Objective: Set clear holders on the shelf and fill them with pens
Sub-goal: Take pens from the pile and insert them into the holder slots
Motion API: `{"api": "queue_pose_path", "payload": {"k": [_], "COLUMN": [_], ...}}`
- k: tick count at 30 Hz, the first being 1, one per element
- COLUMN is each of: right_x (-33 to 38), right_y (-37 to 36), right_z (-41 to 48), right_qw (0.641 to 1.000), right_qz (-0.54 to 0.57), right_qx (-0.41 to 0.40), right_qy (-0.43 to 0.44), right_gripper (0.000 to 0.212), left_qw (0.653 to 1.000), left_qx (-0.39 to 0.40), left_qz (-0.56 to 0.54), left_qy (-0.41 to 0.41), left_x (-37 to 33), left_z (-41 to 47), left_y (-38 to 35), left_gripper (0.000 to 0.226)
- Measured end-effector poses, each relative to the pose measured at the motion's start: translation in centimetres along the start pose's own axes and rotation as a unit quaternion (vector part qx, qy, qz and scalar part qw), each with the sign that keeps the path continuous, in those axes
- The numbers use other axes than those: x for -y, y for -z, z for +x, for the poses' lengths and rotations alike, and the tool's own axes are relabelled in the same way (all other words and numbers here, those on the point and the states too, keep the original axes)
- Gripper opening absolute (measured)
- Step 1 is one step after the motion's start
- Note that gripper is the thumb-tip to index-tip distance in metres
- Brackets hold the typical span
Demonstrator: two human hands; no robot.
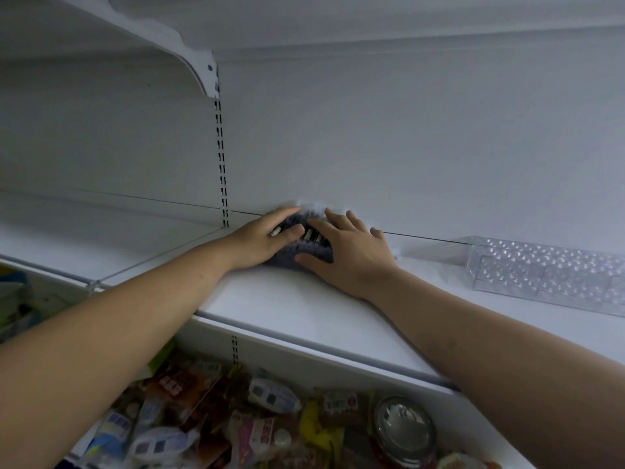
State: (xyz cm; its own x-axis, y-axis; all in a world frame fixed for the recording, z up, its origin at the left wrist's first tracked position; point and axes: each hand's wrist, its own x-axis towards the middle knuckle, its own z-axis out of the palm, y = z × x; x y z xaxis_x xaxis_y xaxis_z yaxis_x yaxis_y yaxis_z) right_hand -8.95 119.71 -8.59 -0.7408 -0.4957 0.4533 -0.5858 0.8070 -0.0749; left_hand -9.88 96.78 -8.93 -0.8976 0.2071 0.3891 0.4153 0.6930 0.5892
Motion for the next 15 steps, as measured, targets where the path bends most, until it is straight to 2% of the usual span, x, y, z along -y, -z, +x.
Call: {"api": "queue_pose_path", "payload": {"k": [4, 7, 10, 15], "right_x": [-0.1, -0.1, -0.3, -0.9], "right_y": [0.3, 0.7, 1.1, 1.2], "right_z": [-0.2, -0.5, -0.8, -1.1], "right_qw": [1.0, 0.999, 0.994, 0.979], "right_qz": [0.016, 0.05, 0.105, 0.2], "right_qx": [0.006, 0.001, -0.011, -0.04], "right_qy": [0.0, -0.002, -0.006, -0.012], "right_gripper": [0.086, 0.088, 0.08, 0.058], "left_qw": [1.0, 0.999, 0.995, 0.993], "left_qx": [-0.008, -0.021, -0.034, -0.057], "left_qz": [0.002, -0.038, -0.072, -0.058], "left_qy": [0.002, 0.017, 0.052, 0.082], "left_x": [0.0, 0.3, 0.9, 0.7], "left_z": [0.0, -0.2, 0.0, -0.1], "left_y": [0.0, 0.6, 1.0, 0.5], "left_gripper": [0.118, 0.117, 0.103, 0.077]}}
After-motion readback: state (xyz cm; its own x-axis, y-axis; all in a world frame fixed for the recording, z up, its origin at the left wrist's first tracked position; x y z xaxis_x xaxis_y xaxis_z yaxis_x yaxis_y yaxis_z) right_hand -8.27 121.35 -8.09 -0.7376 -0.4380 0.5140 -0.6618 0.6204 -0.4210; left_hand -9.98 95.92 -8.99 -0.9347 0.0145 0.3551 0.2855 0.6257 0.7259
